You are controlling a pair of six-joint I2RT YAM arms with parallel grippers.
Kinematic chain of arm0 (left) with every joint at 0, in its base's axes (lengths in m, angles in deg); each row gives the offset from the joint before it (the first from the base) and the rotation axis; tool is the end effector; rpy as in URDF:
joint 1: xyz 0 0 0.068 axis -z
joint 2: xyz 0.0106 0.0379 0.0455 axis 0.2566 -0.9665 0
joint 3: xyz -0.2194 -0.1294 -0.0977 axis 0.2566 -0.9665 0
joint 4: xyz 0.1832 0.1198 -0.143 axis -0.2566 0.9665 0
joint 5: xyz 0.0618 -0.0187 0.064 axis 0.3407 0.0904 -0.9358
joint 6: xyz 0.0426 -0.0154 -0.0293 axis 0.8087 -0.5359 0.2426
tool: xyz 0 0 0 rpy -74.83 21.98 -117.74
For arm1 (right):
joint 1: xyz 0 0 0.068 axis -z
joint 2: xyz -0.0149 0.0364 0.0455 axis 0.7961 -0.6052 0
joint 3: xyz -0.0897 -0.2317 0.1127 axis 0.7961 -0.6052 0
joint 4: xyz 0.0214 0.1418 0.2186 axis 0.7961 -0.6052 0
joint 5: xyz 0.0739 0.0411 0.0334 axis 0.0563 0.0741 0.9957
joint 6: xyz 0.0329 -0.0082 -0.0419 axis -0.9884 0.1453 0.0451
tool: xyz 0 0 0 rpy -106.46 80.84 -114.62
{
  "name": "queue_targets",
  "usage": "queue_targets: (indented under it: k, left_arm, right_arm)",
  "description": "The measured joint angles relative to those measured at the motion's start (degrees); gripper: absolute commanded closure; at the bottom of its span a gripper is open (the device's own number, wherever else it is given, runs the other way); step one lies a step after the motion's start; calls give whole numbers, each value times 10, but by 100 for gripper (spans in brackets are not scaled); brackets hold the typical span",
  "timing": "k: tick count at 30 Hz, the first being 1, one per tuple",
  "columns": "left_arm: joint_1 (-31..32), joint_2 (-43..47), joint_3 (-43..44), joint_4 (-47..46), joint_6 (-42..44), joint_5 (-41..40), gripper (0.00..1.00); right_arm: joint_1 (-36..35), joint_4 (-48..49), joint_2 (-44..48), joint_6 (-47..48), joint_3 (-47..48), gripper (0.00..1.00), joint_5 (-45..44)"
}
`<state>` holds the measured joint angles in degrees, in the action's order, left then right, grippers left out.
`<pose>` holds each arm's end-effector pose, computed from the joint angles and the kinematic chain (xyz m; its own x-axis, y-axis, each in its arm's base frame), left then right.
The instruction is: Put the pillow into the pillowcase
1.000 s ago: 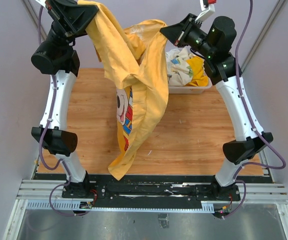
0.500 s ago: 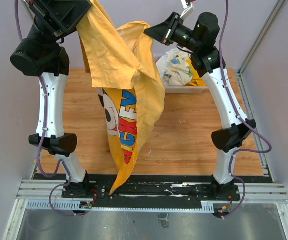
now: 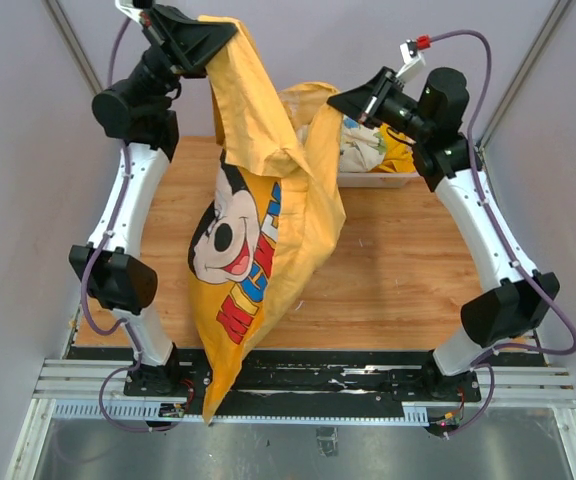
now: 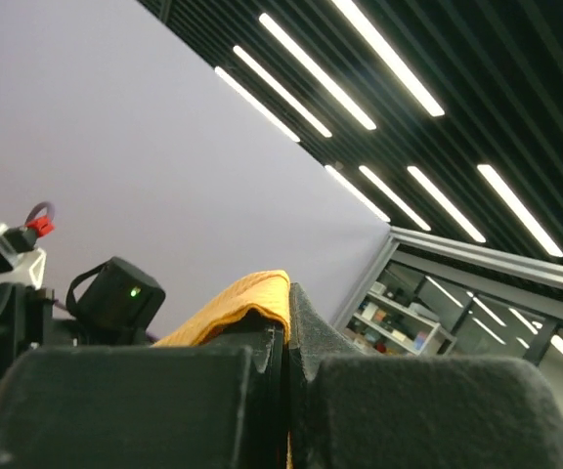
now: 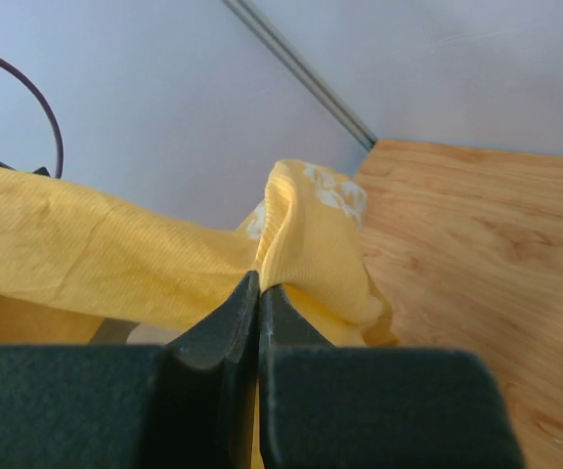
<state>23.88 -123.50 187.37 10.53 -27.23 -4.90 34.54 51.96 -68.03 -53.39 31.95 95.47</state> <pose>0.3139 -0.0737 0.5922 -0.6023 -0.6167 -0.5069 0.7920 -0.3823 -0.4760 0.3426 0.1338 0.4985 -0.4824 0.4991 -0.7199 -0.6446 0.3542 0.6775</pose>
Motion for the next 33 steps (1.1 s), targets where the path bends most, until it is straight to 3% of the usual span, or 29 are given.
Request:
queue_targets:
  k: [10, 23, 27, 29, 30, 33]
  left_arm:
    - [117, -62, -102, -87, 1, 3, 100]
    - [265, -203, -219, -192, -29, 1, 100]
    - [302, -225, -263, -216, -31, 2, 100]
    - [311, -231, -290, -217, -29, 5, 97]
    - [313, -233, -303, -215, -25, 8, 92]
    - [316, -235, -320, -203, -14, 12, 81]
  right_arm:
    - [79, -13, 125, 45, -195, 99, -43]
    - [111, -202, 256, 168, -336, 93, -211]
    - [121, -254, 277, 180, -371, 78, -264]
    - [124, -279, 283, 183, -376, 55, -290]
    - [125, -289, 287, 183, -377, 48, -301]
    - [125, -318, 300, 185, -377, 42, -332]
